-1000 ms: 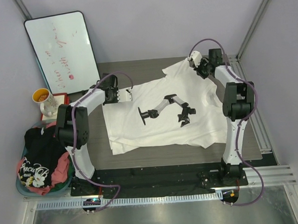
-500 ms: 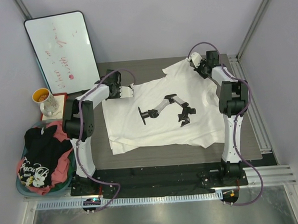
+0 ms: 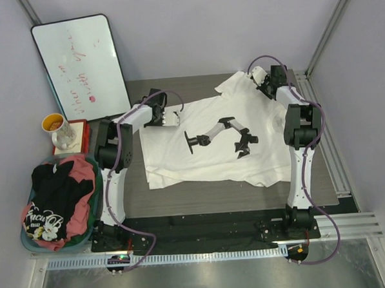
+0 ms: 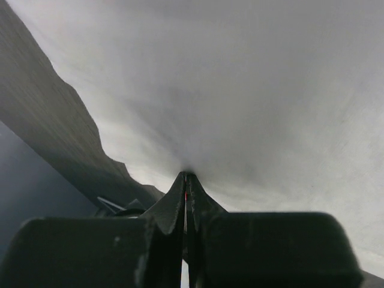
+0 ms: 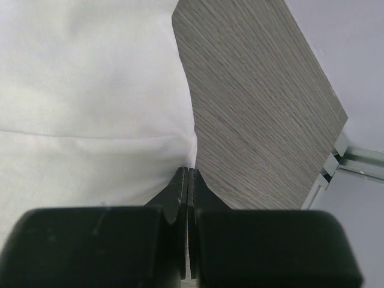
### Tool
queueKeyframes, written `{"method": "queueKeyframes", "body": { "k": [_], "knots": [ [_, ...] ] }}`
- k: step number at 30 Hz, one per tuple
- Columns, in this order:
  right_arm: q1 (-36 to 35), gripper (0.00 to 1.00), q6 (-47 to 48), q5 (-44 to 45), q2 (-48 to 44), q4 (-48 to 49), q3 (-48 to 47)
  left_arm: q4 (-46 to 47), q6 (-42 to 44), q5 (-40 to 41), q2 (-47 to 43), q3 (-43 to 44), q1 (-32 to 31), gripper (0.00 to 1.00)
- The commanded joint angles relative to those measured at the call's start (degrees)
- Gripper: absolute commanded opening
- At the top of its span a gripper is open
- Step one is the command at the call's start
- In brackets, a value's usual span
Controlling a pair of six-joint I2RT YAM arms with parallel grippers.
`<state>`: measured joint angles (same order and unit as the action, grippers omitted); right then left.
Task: Fold and stack the t-shirts
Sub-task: Flatten out the tshirt
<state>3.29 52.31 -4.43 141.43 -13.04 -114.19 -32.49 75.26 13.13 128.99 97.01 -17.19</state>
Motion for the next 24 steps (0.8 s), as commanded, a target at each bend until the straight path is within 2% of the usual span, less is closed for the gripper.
{"method": "queueKeyframes", "body": {
  "k": [1,3,16,22,23,24],
  "knots": [
    [1.11,0.01,1.12,4.16,2.36,2.66,-2.44,0.67,-0.73,3.04,3.28,6.43,-0.56,0.0],
    [1.11,0.01,1.47,7.23,2.98,3.45,-2.88,2.33,0.14,4.8,5.91,9.05,-0.91,0.0],
    [1.37,0.01,1.91,12.07,4.03,4.51,-2.18,13.68,8.05,14.21,19.71,19.96,-3.81,0.0],
    [1.46,0.01,1.39,12.6,1.05,6.7,2.65,14.38,8.5,16.05,20.69,22.08,-3.82,0.0],
    [1.46,0.02,0.86,12.6,0.35,7.06,3.18,14.91,7.89,16.32,19.64,21.21,-3.73,0.0],
    [1.37,0.1,0.34,12.6,-0.96,7.5,3.97,17.0,7.45,16.49,19.11,20.68,-3.64,0.0]
  ]
}}
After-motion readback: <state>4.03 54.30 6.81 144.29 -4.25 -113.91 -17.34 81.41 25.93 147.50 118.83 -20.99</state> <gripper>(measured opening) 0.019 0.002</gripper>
